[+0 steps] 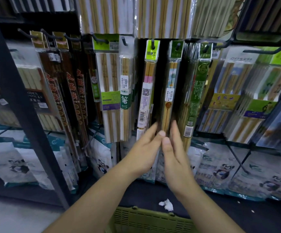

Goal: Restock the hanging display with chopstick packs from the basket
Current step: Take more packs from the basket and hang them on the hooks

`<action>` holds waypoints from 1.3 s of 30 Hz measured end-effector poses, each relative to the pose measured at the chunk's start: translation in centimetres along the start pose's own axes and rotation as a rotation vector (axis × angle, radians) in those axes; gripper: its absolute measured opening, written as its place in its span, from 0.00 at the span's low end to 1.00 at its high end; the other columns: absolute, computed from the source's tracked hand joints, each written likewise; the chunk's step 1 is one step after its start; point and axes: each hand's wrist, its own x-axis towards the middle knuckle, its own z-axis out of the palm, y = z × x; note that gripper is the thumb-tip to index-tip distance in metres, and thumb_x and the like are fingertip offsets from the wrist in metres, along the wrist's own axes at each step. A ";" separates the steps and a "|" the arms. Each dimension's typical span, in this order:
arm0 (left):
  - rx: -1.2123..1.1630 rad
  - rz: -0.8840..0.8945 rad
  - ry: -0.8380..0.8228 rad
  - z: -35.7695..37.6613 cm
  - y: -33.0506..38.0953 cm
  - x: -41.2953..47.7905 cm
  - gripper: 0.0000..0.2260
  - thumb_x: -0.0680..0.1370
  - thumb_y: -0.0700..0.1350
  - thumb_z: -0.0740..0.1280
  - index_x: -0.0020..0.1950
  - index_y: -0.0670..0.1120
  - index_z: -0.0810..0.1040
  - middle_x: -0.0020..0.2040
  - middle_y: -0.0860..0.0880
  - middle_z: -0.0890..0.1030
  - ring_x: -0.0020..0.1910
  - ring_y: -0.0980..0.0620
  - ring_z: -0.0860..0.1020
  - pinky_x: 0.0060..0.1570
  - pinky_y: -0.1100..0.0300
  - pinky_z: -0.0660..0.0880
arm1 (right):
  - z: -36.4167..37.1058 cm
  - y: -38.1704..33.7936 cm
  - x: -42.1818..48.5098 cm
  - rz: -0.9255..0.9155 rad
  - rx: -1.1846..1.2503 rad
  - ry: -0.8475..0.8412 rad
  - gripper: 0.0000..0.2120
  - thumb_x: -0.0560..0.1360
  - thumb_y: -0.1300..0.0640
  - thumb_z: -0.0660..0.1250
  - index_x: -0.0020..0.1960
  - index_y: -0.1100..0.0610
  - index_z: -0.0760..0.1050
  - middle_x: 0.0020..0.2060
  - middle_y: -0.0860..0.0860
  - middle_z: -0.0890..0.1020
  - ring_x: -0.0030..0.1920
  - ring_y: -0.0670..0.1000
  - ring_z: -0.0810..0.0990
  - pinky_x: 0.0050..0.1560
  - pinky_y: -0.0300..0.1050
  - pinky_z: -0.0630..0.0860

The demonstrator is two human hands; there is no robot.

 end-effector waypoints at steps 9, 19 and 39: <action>0.327 -0.008 0.098 -2.9 0.1 -3.3 0.11 0.80 0.59 0.62 0.58 0.66 0.80 0.57 0.62 0.84 0.54 0.65 0.80 0.59 0.61 0.76 | -1.5 -1.3 -3.2 -0.191 -0.149 0.226 0.14 0.80 0.42 0.58 0.64 0.30 0.69 0.67 0.36 0.74 0.67 0.36 0.73 0.59 0.27 0.71; -0.001 0.193 -0.009 4.9 3.5 -0.6 0.28 0.83 0.54 0.58 0.83 0.58 0.55 0.76 0.66 0.60 0.75 0.69 0.57 0.74 0.64 0.57 | -6.1 -1.9 1.5 -0.019 0.050 0.173 0.36 0.75 0.27 0.49 0.80 0.37 0.55 0.74 0.29 0.61 0.76 0.35 0.59 0.73 0.38 0.59; -0.152 0.041 -0.004 7.2 1.5 0.4 0.40 0.75 0.73 0.53 0.84 0.60 0.46 0.83 0.61 0.50 0.78 0.66 0.50 0.77 0.58 0.50 | -5.3 0.9 1.2 0.073 0.204 0.041 0.38 0.72 0.24 0.53 0.80 0.32 0.52 0.80 0.37 0.58 0.78 0.37 0.59 0.78 0.46 0.58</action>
